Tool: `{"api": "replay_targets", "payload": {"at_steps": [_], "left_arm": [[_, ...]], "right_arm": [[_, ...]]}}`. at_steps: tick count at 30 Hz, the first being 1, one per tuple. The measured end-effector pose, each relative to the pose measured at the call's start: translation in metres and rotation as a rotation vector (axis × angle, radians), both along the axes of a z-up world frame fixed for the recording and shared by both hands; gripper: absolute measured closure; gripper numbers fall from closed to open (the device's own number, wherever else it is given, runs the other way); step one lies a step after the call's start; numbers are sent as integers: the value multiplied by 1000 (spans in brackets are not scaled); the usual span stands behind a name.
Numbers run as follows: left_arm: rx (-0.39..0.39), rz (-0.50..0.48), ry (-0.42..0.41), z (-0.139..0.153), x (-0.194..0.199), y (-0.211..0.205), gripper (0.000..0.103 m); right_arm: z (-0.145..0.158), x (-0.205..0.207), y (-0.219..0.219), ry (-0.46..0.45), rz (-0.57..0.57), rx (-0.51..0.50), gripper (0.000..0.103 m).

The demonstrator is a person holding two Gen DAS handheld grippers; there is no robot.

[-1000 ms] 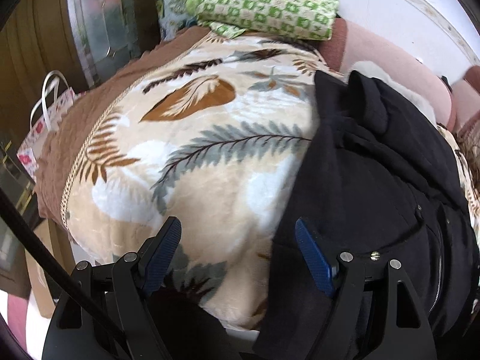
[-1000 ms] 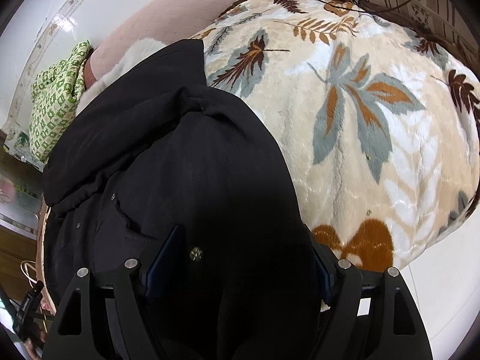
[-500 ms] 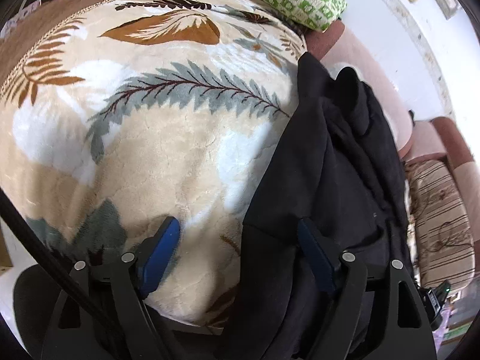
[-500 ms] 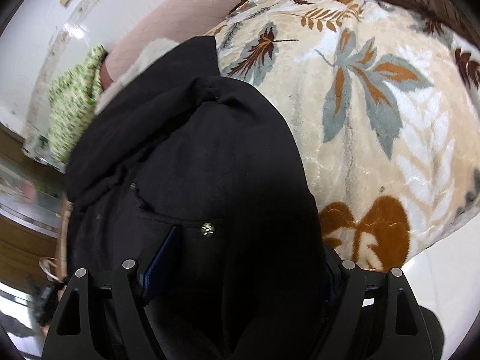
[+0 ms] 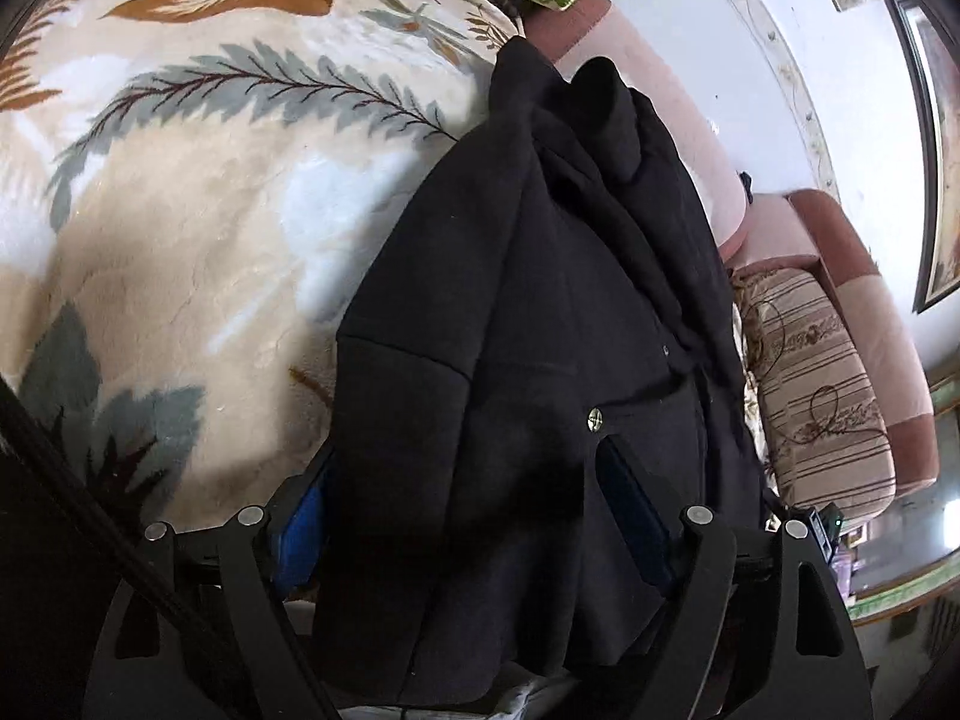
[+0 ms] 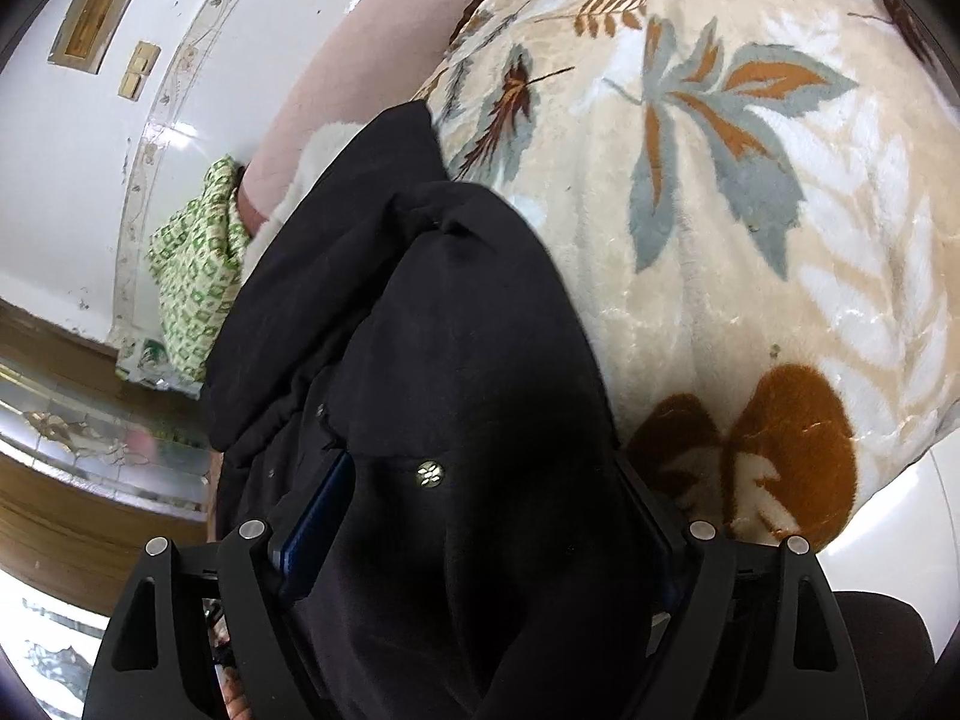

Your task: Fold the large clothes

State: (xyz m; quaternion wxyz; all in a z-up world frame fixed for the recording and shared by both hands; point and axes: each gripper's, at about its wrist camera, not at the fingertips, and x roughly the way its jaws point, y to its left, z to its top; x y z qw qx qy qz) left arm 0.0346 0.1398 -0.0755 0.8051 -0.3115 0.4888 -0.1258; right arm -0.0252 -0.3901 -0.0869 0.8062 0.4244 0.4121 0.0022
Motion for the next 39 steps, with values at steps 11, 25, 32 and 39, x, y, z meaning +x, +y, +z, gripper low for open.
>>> {"api": "replay_targets", "payload": {"at_steps": [11,25,32,39], "left_arm": [[48,-79,2,-1,-10,-20,24],[104,-91,-40,-5,-11,-35,13],[267,-48,-30,4,-19,-40,56],[160,-56,-6,-9,-16,-35,22]], "right_arm": [[-3,9,9,-4,118,-14,7],[-3,6,28,-81,283,45,20],[-1,1,30,-70,269,8,28],[1,-8,31,-39,259,-51,37]]}}
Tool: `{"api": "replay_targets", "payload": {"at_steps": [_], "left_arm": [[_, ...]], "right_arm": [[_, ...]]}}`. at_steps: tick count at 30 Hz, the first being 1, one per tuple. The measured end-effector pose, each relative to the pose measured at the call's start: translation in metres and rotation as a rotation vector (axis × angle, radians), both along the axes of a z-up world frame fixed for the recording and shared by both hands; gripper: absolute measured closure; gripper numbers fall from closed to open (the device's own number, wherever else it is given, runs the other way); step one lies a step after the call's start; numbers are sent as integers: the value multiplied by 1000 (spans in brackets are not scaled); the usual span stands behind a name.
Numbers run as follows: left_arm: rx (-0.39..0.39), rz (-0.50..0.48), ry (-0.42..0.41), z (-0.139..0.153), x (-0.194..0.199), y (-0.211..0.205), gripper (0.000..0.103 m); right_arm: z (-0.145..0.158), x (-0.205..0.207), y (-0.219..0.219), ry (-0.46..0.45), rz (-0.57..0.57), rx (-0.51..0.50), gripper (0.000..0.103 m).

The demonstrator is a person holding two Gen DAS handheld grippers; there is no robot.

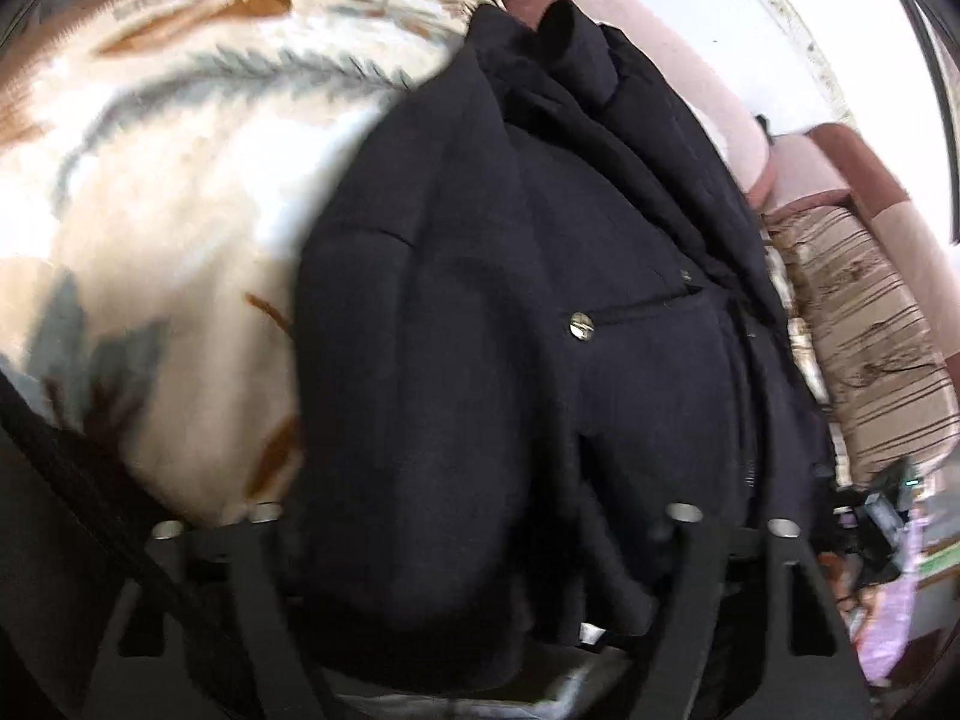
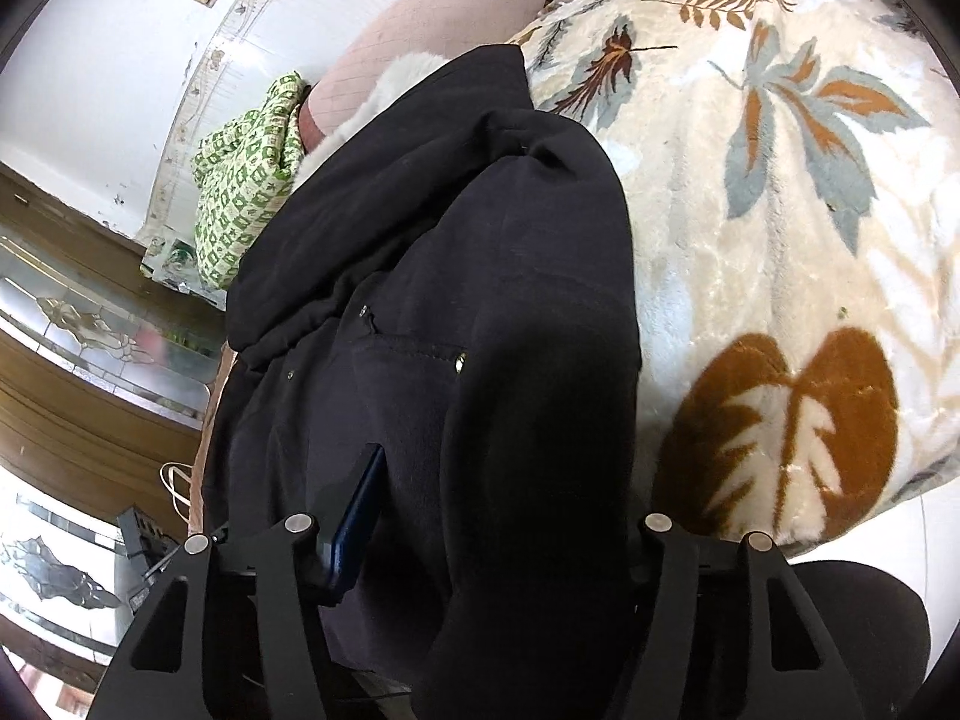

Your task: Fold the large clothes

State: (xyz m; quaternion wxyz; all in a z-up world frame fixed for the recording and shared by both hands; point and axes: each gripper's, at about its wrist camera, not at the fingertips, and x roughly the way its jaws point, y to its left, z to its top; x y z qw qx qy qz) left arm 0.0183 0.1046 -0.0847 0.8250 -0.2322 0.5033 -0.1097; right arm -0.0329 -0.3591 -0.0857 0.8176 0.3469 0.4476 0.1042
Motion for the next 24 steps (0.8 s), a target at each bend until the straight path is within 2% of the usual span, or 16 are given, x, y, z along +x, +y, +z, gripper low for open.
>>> {"api": "replay_targets", "payload": {"at_steps": [3,4,5,6,8,10,12,19,22,24], "left_arm": [[42,-4,-6,1,1,-6,25],[64,-3,-8,3,1,-9,32],[96,8,-10,5,-1,-9,55],[96,9,-9,7,-1,-8,70],[58,21,-12,15,-4,-2,76],[68,29,-30,26,-8,-2,79],[88,30,-55,38,-9,-5,82],[87,41,-223,108,3,-11,83],[53,55,-258,133,33,-7,83],[64,74,-278,144,56,-8,83]], "right_arm": [[-4,0,3,45,7,-54,37],[-4,-1,5,55,18,-80,37],[-3,0,10,57,26,-116,37],[-2,0,14,57,33,-144,38],[3,0,18,38,41,-166,50],[9,0,16,22,39,-155,67],[18,-1,10,-5,31,-124,74],[83,14,-5,-190,12,-33,83],[114,35,-2,-266,-6,-8,87],[128,58,-3,-300,-27,-17,87]]}}
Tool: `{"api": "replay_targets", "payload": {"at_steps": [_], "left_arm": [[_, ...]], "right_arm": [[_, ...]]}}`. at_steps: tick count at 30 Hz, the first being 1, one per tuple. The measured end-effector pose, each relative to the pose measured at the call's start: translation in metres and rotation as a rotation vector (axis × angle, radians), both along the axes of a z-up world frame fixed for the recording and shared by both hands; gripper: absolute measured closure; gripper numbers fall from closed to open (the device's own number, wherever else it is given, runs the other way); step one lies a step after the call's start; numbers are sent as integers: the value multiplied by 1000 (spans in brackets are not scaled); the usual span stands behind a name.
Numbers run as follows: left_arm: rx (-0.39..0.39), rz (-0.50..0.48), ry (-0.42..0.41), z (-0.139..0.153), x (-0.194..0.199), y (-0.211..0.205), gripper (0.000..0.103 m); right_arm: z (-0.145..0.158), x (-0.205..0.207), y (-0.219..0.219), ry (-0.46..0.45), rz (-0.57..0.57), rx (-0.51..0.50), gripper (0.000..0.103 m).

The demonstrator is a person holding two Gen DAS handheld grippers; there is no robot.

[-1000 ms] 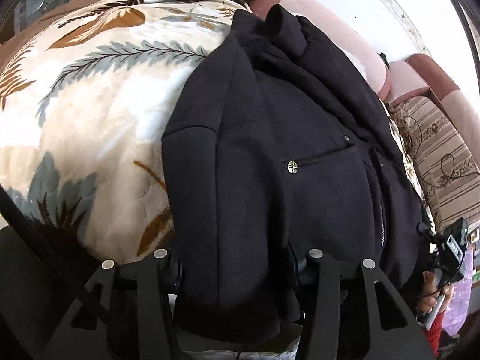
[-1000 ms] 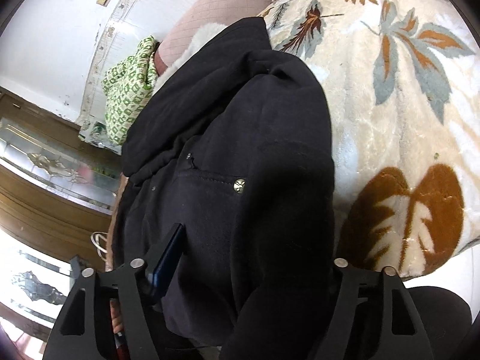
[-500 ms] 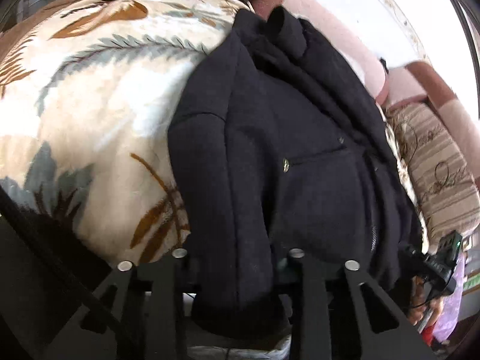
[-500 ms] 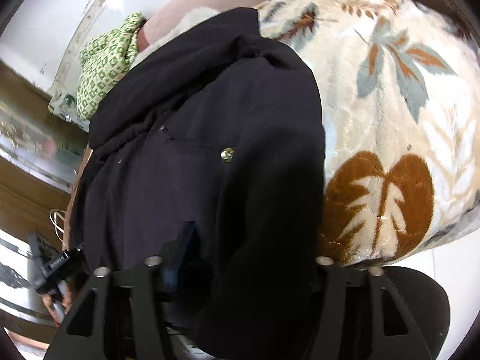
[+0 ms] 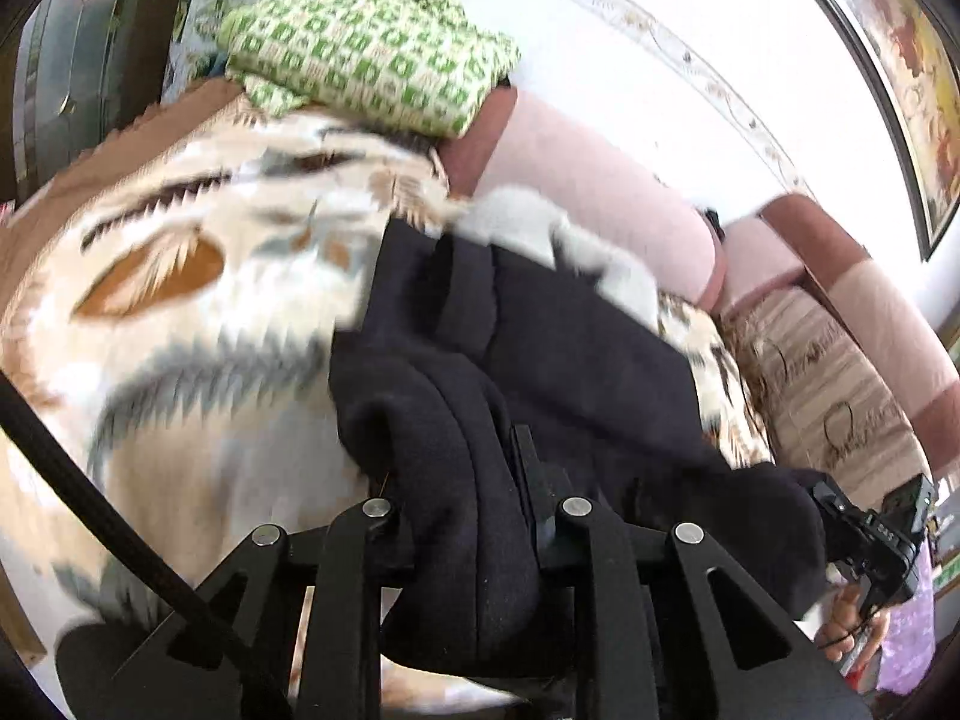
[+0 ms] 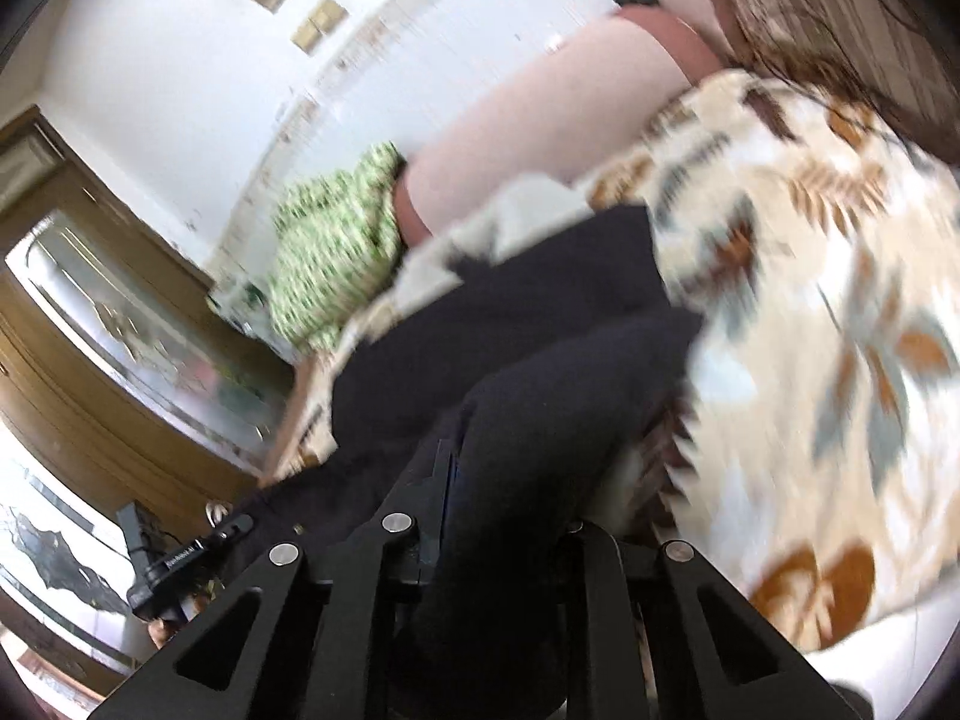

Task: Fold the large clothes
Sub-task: 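Grasp the coat's fur-collar end with both grippers and lift it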

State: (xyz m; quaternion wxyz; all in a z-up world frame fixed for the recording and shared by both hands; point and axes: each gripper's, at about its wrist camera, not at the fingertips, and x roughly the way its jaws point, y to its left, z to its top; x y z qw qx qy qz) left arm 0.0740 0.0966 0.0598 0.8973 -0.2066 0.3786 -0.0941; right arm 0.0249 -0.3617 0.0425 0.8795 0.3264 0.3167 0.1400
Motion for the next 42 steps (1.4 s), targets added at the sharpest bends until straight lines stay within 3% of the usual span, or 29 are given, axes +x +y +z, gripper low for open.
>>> {"api": "replay_targets", "payload": {"at_steps": [6,12,18,23,27,32,34,35,36,38,40,42], "left_arm": [[72,39,-3,13,77,-21,83],[130,114,66,5,172,-31,82],[99,170,219,-41,265,-27,82],[149,199,249,-79,307,-40,81],[204,224,254,-92,319,-50,79],[155,211,301,-85,320,-43,74],[133,184,290,-71,312,-41,65],[125,176,269,-63,306,-40,55],[128,183,240,-53,299,-38,42],[171,237,170,-32,281,-33,32],[188,254,138,-17,269,-30,32],[169,243,132,-5,254,-27,32]], "right_arm": [[9,71,10,-21,-70,-16,88],[-12,151,-6,33,-178,-10,88],[-47,211,-24,110,-239,-9,88],[-77,256,-28,163,-239,-49,88],[-98,271,-28,195,-246,-55,88],[-88,264,-33,187,-232,-25,82],[-75,255,-34,160,-233,-33,74],[-68,250,-34,142,-234,-39,71],[-61,244,-34,123,-232,-41,63],[-50,232,-35,86,-247,-41,47],[-43,220,-39,60,-291,-57,29],[-32,203,-45,18,-374,-110,23]]}}
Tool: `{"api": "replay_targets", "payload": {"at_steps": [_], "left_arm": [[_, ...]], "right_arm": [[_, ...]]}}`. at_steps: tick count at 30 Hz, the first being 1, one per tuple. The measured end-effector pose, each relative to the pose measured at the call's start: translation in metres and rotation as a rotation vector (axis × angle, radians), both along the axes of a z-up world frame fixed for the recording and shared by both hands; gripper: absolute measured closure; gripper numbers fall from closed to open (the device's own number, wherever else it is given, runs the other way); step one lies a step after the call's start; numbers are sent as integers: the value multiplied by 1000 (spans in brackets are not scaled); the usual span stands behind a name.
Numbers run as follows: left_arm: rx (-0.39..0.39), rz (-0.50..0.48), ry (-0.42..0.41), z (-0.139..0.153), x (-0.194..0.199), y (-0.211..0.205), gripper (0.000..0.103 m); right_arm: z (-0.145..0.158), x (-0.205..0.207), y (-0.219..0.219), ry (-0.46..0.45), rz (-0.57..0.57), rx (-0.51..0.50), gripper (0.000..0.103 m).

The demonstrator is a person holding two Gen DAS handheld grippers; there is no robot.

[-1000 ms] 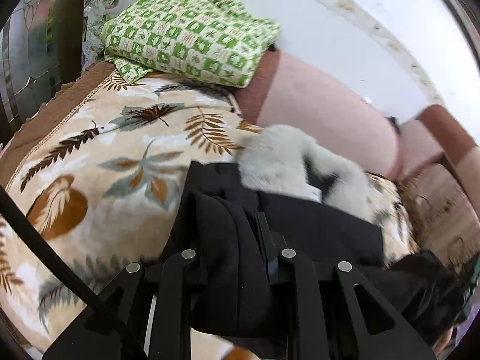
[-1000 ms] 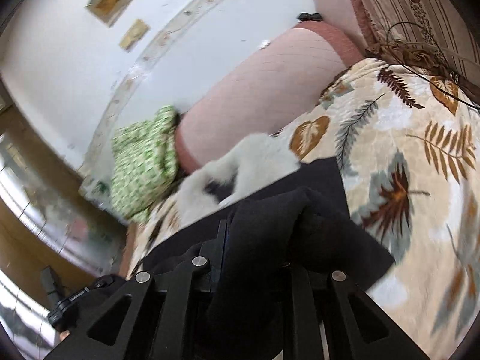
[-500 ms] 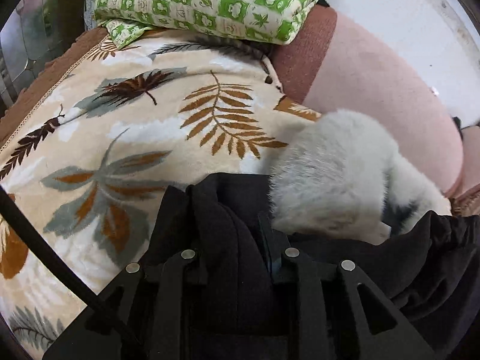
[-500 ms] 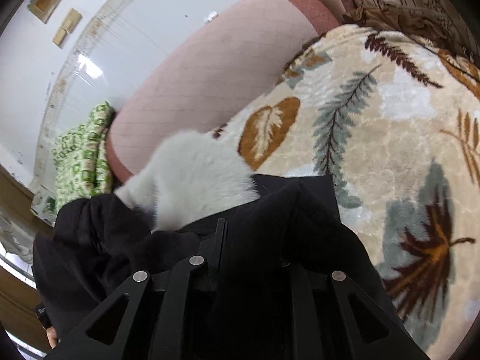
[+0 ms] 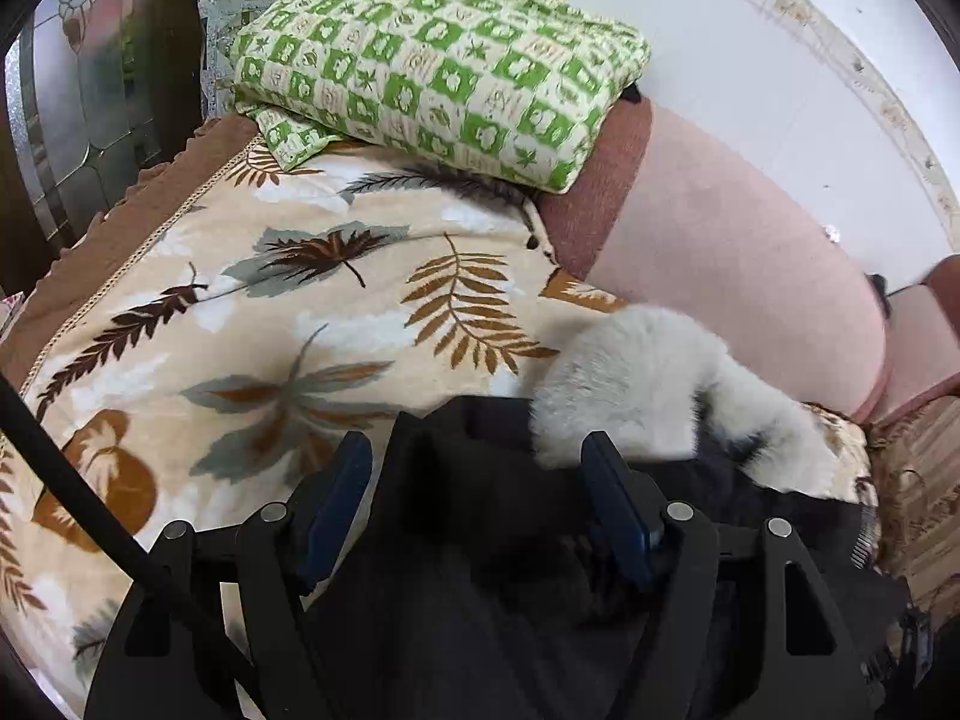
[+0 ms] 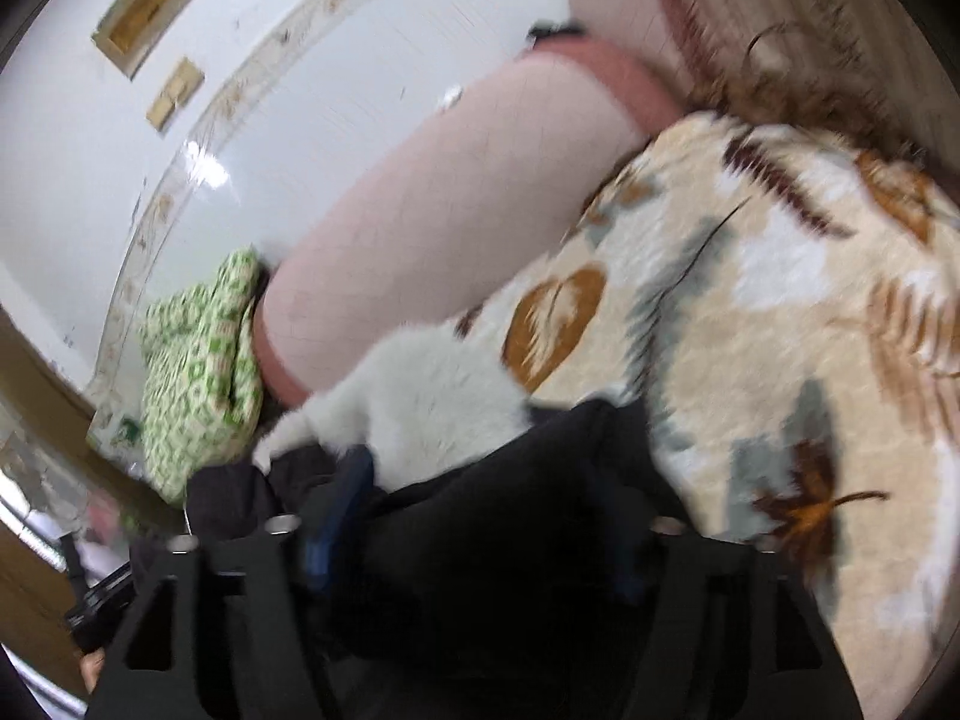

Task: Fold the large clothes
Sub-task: 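Grasp the coat's fur-collar end with both grippers and lift it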

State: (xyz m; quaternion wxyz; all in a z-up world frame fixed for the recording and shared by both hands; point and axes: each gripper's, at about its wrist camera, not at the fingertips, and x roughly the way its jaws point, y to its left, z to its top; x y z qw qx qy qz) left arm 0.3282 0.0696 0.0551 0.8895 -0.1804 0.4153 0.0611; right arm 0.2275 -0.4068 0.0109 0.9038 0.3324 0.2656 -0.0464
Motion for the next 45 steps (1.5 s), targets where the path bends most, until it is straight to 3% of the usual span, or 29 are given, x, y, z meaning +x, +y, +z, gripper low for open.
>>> {"api": "replay_targets", "payload": {"at_steps": [2,5,8,11,13,18,20,23,27,33,38,45], "left_arm": [[-10,-15,-24,10,-16,-2,32],[37,-88,-91,22,-46,-21,32],[151,-190,-165,18,-76,-58,32],[311,-316,-210,-1,-92,-104,32],[373,-356,-204,-14,-88,-122,32],[531,-318,-135,-40,-29,-138,32],[533,-273,-78,-54,10,-128,32],[539,-242,-56,-68,45,-120,31],[558,-225,-25,-85,88,-122,31],[441,-169,53,-107,150,-106,31],[384,-154,57,-120,177,-99,31],[242,-138,65,-121,174,-79,25]], "right_arm": [[15,-16,1,-35,-23,-57,23],[38,-33,23,-99,107,-104,32],[48,-41,68,-132,315,-143,39],[40,-35,114,-100,478,-186,48],[27,-25,142,-51,518,-268,56],[-6,23,166,29,428,-421,57],[-23,48,158,79,375,-402,57],[-46,83,146,130,358,-348,57],[-51,122,140,155,343,-310,57],[-57,174,148,201,345,-341,54],[-66,199,145,195,342,-311,53],[-69,207,145,185,343,-293,53]]}}
